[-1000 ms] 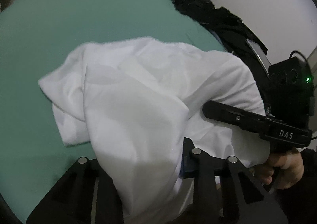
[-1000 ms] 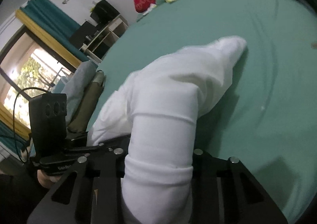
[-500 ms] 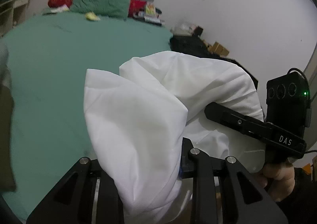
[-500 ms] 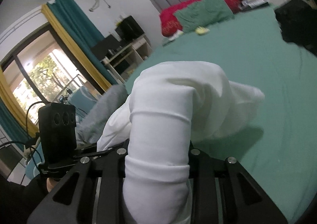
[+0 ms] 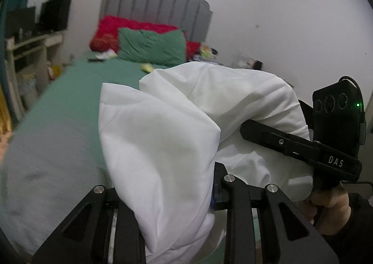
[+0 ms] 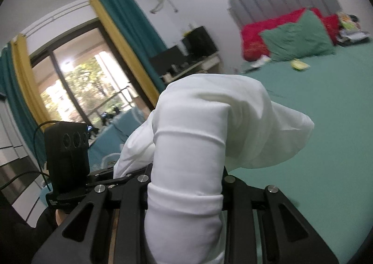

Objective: Fold large clothes
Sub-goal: 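Carry the jacket bundle with the right gripper toward the grey garment stack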

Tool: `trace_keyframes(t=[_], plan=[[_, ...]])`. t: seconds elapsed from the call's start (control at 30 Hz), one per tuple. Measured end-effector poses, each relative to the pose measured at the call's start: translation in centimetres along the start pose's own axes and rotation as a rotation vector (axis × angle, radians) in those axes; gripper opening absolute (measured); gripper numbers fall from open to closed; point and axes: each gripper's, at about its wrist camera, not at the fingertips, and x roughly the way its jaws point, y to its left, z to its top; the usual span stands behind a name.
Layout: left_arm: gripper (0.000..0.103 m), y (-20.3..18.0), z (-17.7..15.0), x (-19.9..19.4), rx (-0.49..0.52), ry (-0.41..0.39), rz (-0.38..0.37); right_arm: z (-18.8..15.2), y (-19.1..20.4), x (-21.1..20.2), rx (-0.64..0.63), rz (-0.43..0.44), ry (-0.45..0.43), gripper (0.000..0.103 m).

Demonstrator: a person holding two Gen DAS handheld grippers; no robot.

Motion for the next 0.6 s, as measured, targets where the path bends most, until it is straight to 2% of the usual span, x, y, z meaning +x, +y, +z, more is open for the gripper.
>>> trace_keyframes(t=[0.23,0.3,0.37,0.5,0.53,0.6], plan=[[0.03,6.9,6.1,-5.8,0.018,-0.063,0.161,4.0,4.8,8.1,-0.033,0.159,-0.023,0.027],[0.03,8.8,7.4,-8.2,0.027,-0.09,0.198,5.5,6.4,10.6,-0.046,0.222,-0.049,0.027],[0.03,10.3,8.5,-8.8,0.021,-0.1,0.217,6.2,7.5,12.3,-0.057,0.258,-0.065,0.027],[0.032,14.7,8.4,-7.6,-0.022,-0.046,0.267,5.2,7.7,16.8,-0.032,0.283,-0.027,0.028],[0.032,15.8,7.9,-6.5,-0.042,-0.021,0.275,4.4,7.2,18.0,-0.008,0.278,0.002,0.028],[0.034,19.0,5.4,-4.0,-0.133,0.057,0.275,1.6,5.1,21.4,0.084,0.243,0.119,0.035]])
